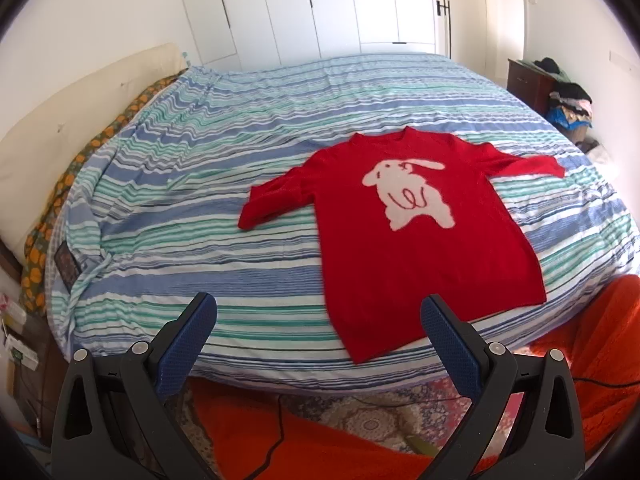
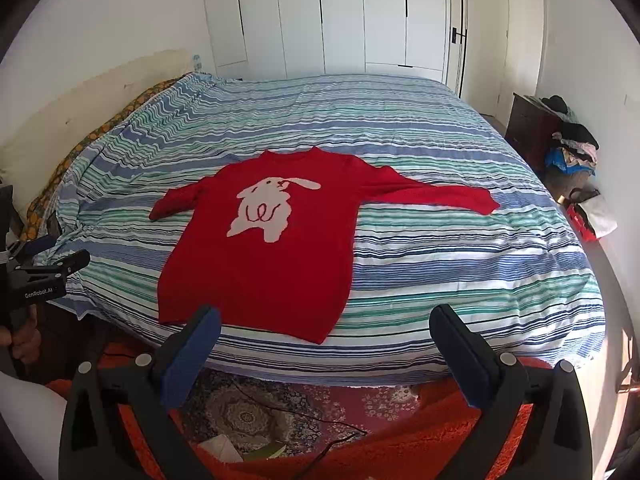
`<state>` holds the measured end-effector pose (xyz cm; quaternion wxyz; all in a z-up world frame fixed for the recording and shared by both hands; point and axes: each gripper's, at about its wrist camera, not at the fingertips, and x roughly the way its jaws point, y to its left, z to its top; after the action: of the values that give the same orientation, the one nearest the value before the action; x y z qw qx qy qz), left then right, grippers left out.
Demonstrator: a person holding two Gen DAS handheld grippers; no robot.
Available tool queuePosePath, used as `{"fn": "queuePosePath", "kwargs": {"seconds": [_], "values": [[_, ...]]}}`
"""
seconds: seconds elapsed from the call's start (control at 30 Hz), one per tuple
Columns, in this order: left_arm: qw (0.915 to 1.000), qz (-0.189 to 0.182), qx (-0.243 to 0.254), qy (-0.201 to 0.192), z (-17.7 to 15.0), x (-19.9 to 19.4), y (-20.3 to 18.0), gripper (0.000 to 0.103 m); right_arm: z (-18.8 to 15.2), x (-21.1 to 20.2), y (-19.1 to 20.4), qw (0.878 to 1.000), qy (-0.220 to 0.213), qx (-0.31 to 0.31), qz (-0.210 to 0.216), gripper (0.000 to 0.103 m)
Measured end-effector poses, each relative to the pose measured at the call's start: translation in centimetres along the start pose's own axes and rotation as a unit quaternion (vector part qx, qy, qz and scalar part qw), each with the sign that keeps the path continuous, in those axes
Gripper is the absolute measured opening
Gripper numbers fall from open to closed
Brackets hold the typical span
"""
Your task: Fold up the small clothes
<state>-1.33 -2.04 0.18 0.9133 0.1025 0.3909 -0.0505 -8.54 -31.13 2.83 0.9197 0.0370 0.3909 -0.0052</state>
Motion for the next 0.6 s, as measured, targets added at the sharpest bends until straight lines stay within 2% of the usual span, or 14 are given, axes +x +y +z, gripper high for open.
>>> {"fn": "queuePosePath", "kwargs": {"seconds": [0.6], "values": [[1.0000,-0.001,0.008,0.004,-0.19,0.12,-0.32,0.102,-0.01,0.41,0.44,1.000,0.006,-0.008,0.006,0.103]]}}
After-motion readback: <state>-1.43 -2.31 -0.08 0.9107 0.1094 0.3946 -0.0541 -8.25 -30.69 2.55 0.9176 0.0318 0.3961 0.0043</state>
